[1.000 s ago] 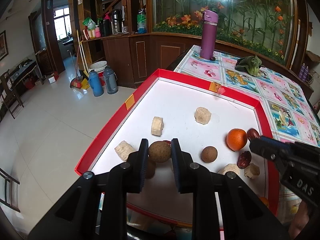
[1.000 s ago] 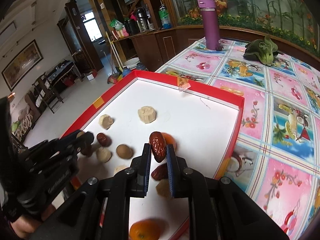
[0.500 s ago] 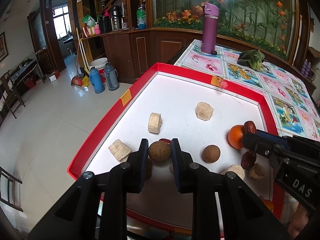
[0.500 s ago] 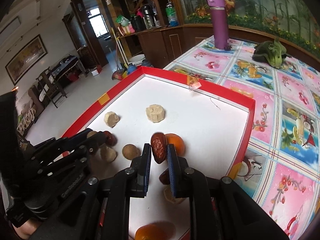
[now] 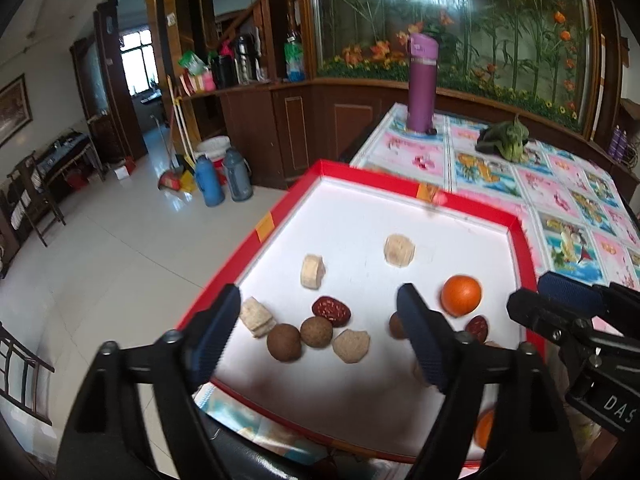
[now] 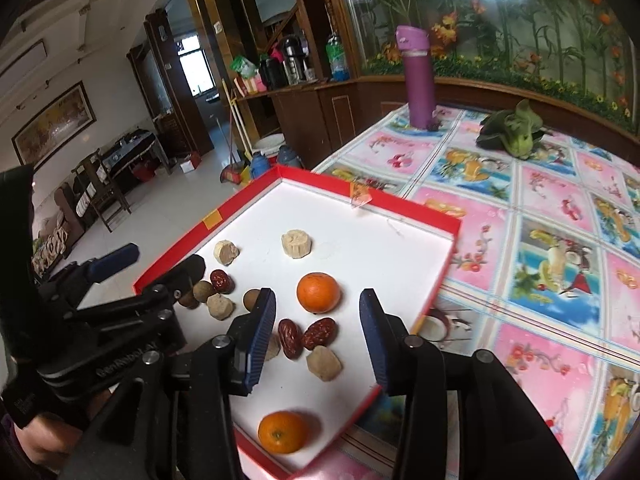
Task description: Organize fruits
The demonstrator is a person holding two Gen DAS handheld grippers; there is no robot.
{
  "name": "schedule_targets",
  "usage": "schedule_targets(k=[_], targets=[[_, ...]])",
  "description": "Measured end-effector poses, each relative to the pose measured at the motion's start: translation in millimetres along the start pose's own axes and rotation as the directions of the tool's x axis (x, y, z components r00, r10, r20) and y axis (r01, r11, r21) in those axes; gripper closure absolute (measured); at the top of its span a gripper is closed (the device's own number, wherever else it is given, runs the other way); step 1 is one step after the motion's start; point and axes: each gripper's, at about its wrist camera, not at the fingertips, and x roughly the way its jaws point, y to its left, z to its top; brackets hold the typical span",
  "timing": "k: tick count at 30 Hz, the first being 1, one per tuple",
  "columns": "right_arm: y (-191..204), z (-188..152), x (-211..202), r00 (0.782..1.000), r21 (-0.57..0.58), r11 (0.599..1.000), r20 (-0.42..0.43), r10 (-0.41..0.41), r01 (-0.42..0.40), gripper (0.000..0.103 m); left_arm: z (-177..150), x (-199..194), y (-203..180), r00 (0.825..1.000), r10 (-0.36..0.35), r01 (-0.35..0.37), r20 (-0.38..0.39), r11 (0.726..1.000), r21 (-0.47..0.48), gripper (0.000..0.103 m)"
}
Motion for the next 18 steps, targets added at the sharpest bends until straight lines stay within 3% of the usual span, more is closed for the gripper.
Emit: schedule_targets(k=[8,12,14,18], targets=[[-5.0,-3.6,-39.6,0.997,0.003,1.0,0.078,0.011,-0.011,0.044,7.7,-42.7,-6.8,0.996,0.042,-0.042,0.082,0.999,-0.008,0.0],[-1.7,-8.9,-62.2,0.991,-0.018,1.0,0.13,0.011,-0.009,0.037,9.2,-62.7,-11.1,0.992,0.066,-0.065,0.111,0.998,-0.009,0.0],[1.5,-12.5,-76.5,0.985,-0.037,0.999,0.17,0.006,0.0,0.026,10.4,-71.1,-12.9,0.989,0.095,-0.094,0.114,0.995,-0.011,0.0],[4.8,-17.7,-97.7,0.973,-0.052,0.999,0.232,0.01,0.003,0.023,9.5,-90.7,-15.3,0.983,0.129,-0.128,0.131,0.992,-0.021,0.0]])
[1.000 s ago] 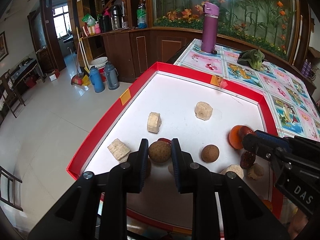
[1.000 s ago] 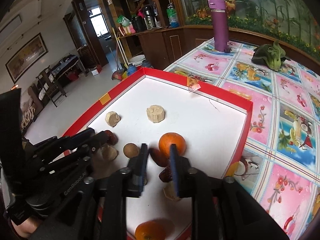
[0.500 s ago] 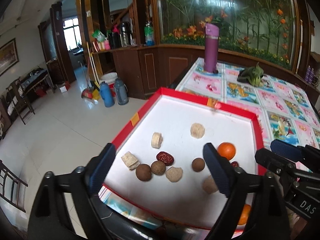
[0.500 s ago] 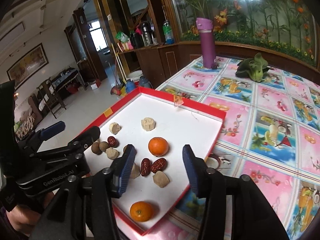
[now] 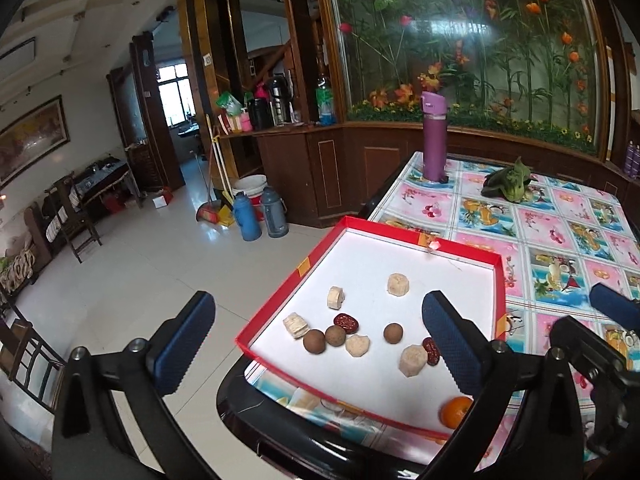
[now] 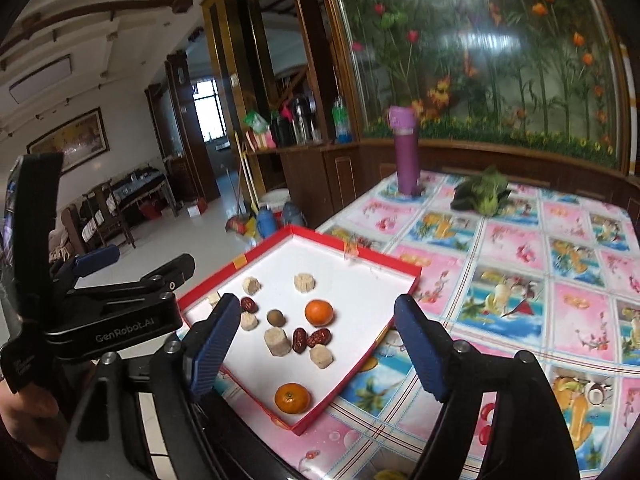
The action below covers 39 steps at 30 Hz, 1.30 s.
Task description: Organize fruits
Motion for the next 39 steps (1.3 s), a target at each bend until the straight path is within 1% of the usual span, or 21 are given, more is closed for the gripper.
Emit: schedule_targets(k=[1,3,6,9,12,16,20,23,26,39], targets=[[1.1,-0.3,-4.7,1.0,-0.003,1.0,0.009,-0.001,0.001,0.021,0.5,-4.5,0.6,1.0,-0.002,0.002,0.004,1.0,-0.004,0.0],[0.9,-0.2,-10.9,1.0,0.001,1.0,0.024,0.0,0.0,0.021,0.8,-13.0,0.6,1.0,-0.003,0.003,0.014,1.0,-0.006,0.0],[0.5,-1.1,-20.2,0.999,0.004,1.0,0.044,0.0,0.0,0.019,1.2,-29.5,0.5,0.999,0.001,-0.001,0.047,1.0,-0.005,0.0],[-1.7,-0.7,-25.8,0.998,0.007,1.0,0.058,-0.005,0.004,0.019,3.4,-44.6,0.2,0.997,-0.029,0.029,0.074,1.0,-0.001,0.0],[-6.0,-0.8,-31.2,0.998,0.025,1.0,0.068,-0.005,0.003,0.019,4.0,-56.6,-0.9,0.994,-0.042,0.043,0.101,0.999,-0.008,0.0],[-8.7,-0.8,-33.0,0.997,0.032,0.999,0.072,-0.002,0.0,0.019,6.8,-65.1,-4.6,0.993,-0.011,0.012,0.118,1.0,-0.005,0.0],[-9.5,-2.2,-36.2,0.996,0.023,1.0,0.083,-0.01,0.008,0.019,7.2,-68.6,-5.7,0.993,0.036,-0.034,0.111,0.999,-0.015,0.0],[-9.0,-1.8,-35.2,0.997,0.023,1.0,0.08,-0.007,0.005,0.019,4.7,-73.0,-3.4,0.99,0.066,-0.062,0.121,0.997,-0.034,0.0],[-6.8,-3.0,-37.0,0.997,0.023,1.0,0.075,-0.002,0.0,0.019,4.2,-73.8,1.2,0.991,0.056,-0.05,0.121,0.998,-0.047,0.0],[3.7,-3.7,-32.4,0.998,0.011,1.0,0.056,0.0,-0.001,0.019,0.5,-75.4,5.3,0.993,0.024,-0.019,0.119,0.999,-0.036,0.0]])
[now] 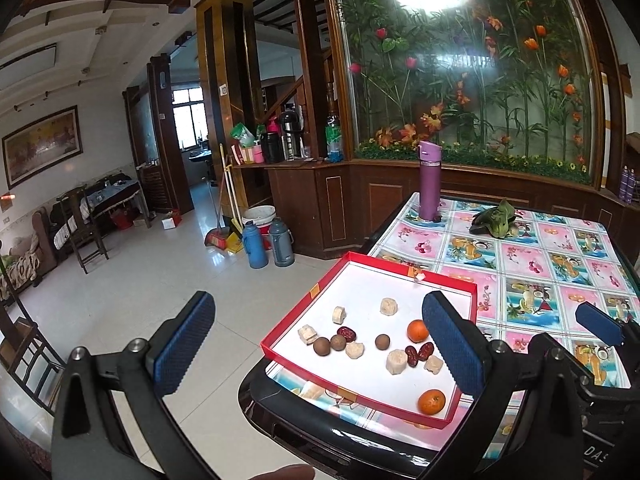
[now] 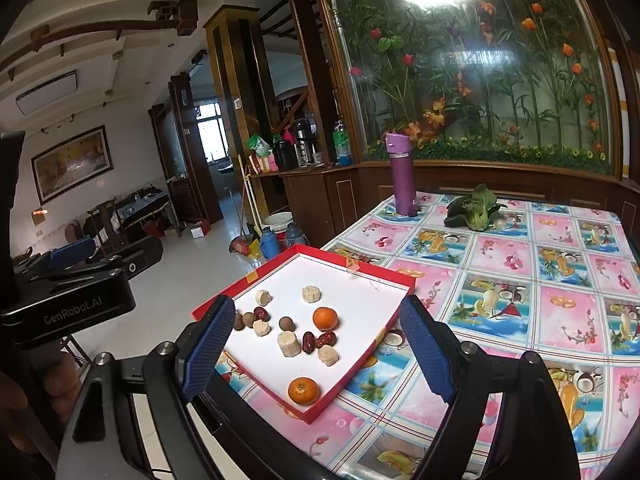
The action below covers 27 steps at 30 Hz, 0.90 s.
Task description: Organize fruits
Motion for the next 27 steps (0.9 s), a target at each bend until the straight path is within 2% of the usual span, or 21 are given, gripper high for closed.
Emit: schedule_targets(k=[27], targets=[[6.2,-6.0,9.0,1.0,-0.021,1.0,-0.029,0.003,-0.004,0.019,-6.5,5.3,1.0,0.999,-0.033,0.034,-0.024,0.999,0.006,0.0]])
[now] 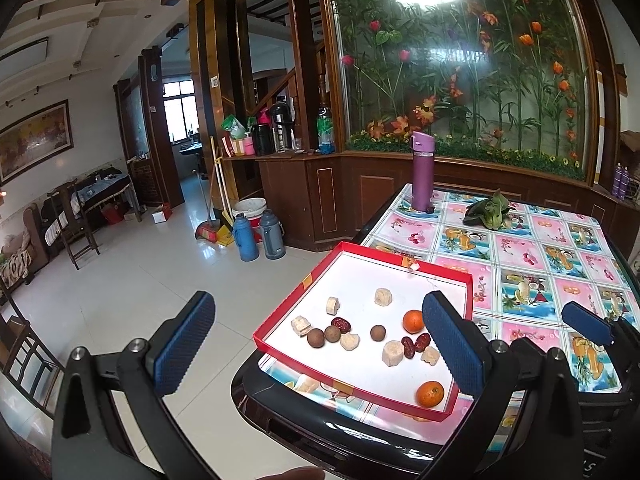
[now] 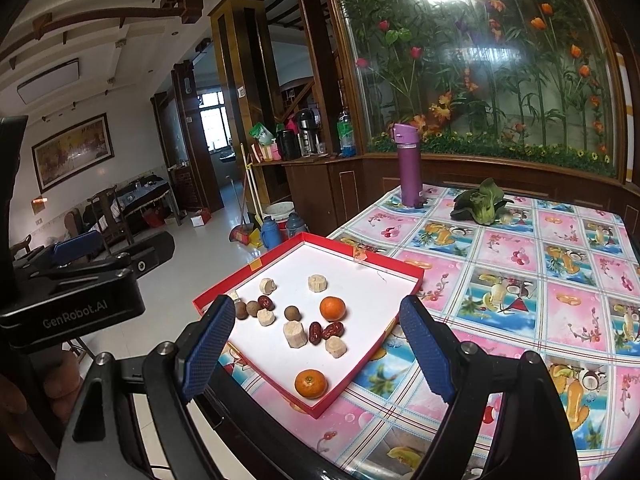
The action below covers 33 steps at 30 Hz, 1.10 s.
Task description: Organize fruits
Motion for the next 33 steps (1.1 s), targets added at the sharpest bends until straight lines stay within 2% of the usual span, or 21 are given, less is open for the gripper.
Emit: schedule_targets(k=[33], targets=[[16.8,-2.4,4.8,1.0,-0.022,1.0,-0.023,-0.015,0.015,0.019,-6.2,1.2,14.2,1.0,-0.023,0.023,-0.021,0.999,-0.033,0.0]])
